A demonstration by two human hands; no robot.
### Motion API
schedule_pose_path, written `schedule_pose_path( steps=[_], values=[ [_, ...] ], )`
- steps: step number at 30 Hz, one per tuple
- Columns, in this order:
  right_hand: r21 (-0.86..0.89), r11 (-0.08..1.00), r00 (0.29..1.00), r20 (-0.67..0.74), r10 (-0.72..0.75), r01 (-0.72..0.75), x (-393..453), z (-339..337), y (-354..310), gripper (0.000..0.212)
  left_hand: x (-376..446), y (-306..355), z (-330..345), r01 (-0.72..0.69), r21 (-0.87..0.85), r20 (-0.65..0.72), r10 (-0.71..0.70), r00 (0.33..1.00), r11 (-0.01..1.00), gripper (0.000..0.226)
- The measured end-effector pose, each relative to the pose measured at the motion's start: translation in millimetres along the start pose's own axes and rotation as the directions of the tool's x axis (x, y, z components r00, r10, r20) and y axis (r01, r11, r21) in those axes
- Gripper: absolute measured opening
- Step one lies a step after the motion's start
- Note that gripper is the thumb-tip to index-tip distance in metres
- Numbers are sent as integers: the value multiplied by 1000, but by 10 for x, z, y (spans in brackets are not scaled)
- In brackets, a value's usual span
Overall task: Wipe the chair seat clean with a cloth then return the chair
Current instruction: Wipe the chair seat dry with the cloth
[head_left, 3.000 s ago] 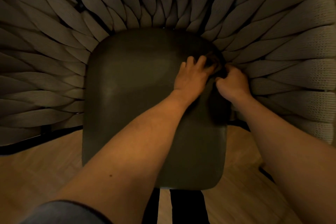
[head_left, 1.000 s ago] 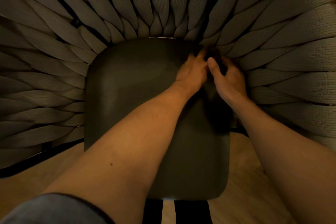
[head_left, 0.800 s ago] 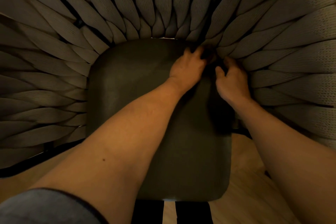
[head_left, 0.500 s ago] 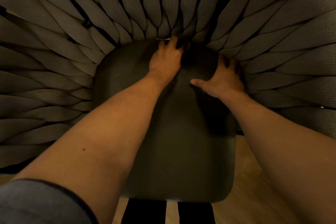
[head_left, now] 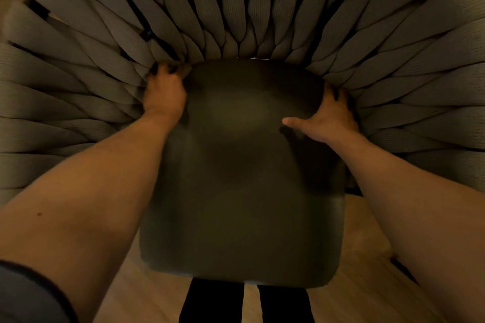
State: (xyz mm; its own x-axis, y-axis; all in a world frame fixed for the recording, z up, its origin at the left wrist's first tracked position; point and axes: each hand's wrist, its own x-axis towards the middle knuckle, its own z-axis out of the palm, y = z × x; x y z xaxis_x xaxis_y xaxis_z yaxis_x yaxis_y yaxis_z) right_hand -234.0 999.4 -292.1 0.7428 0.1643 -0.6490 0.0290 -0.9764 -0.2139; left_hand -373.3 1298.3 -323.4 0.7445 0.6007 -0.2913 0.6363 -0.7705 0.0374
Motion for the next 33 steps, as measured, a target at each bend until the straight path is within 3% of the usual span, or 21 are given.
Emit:
schedule_pose_path(
  steps=[5,8,10,13,16,19,22,25,30,33],
  values=[
    [125,992,1000,-10,-26,27,-326,-52,74,120,-441,-275,-95,73,-25,97,-70,993,997,52],
    [249,965,997,-1,-79,77,-658,-85,142,112,-835,-276,-226,271,-279,149,-237,960,921,45],
    [330,941,995,39,-94,76,-905,-104,184,106,-1166,-193,-313,431,-525,209,-379,901,734,32],
    [388,920,992,87,-91,50,-1316,-118,246,95,-1720,29,-465,568,-749,420,-419,805,342,19],
    [415,910,980,176,-89,8,-1727,-170,301,74,-2222,264,-677,620,-785,589,-322,741,-7,20],
    [492,870,955,272,-118,-32,-2091,-224,369,49,-2710,489,-920,616,-749,662,-229,714,-245,27],
    [587,802,897,404,-178,-105,-2494,-277,425,32,-3147,655,-1197,608,-656,693,-38,720,-446,29],
    [667,733,864,441,-243,-134,-2884,-310,427,20,-3465,753,-1428,579,-666,639,41,768,-471,28],
    [850,445,841,442,-313,-281,-3422,-329,315,16,-3848,736,-1701,528,-750,551,66,832,-398,18],
    [869,431,804,428,-412,-242,-3691,-301,157,19,-4004,583,-1821,495,-793,495,97,863,-356,19]
  ],
)
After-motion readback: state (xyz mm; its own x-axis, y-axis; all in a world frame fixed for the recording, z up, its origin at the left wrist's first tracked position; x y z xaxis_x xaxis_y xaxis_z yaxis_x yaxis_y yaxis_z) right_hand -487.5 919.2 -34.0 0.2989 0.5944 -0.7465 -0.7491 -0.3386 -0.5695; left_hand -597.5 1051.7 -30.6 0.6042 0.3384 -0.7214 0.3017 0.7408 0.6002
